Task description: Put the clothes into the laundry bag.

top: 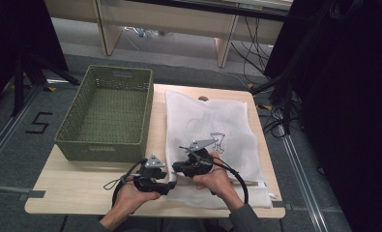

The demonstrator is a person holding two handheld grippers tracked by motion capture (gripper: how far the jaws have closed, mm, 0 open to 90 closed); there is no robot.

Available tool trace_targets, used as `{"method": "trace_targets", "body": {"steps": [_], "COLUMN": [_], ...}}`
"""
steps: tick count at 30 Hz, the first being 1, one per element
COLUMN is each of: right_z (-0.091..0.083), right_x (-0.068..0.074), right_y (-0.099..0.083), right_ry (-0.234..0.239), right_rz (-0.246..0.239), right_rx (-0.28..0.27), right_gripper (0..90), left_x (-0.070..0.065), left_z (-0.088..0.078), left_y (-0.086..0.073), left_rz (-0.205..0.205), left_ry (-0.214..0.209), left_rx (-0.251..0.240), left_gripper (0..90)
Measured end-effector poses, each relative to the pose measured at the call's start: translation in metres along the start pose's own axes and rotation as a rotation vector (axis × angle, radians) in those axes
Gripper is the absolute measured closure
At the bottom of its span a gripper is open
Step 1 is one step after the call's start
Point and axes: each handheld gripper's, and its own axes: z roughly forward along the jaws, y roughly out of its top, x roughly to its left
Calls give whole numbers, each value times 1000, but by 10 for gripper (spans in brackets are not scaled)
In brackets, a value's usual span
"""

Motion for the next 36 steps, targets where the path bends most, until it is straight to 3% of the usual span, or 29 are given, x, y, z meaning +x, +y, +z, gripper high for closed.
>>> {"method": "trace_targets", "body": {"steps": [1,2,4,5,6,7,11,14,15,16,18,21,22,23,29,31,32,33,35,36], "right_z": [0,-1,0,-1,-1,0,-1,-1,-1,-1,-2,-3,-3,-3,-5,-6,-5,-7,-6,-7], "right_x": [-1,2,-1,2,2,0,-1,-1,1,-1,0,-1,1,-1,-3,-1,-3,-2,-3,-2], "right_y": [0,0,0,0,0,0,0,-1,-1,-1,-1,-1,-2,-2,-4,-5,-5,-6,-6,-7], "right_ry": [-1,-6,-1,-5,-5,-4,-9,-9,-9,-10,-8,-5,-6,-2,6,12,17,10,16,15], "right_rz": [-6,24,-12,27,28,1,-6,-3,21,-4,-5,-5,22,-4,7,37,9,45,26,54], "right_rx": [-4,6,-5,5,7,-1,-2,2,11,3,4,4,14,6,9,20,13,23,16,26], "right_gripper": [844,844,844,844,844,844,844,842,842,842,840,839,838,837,820,810,808,806,806,805], "left_x": [0,1,0,0,0,0,0,1,1,1,0,-1,-1,-1,-3,-4,-4,-4,-4,-5], "left_z": [0,0,1,2,3,3,4,4,4,3,3,3,3,3,3,3,3,3,2,3], "left_y": [1,1,2,3,4,5,6,5,4,4,3,2,2,2,1,1,1,1,0,0], "left_rz": [-5,-6,-4,1,-2,-5,15,32,34,39,47,52,54,55,68,67,65,64,64,63], "left_ry": [-3,-6,-14,-16,-21,-28,-30,-25,-21,-19,-13,-7,-4,-4,10,7,6,6,7,4], "left_rx": [4,8,14,16,16,14,24,21,16,16,14,12,10,10,7,8,7,7,7,8], "left_gripper": [467,472,496,527,534,553,582,704,753,770,805,820,822,824,825,825,825,825,825,825]}}
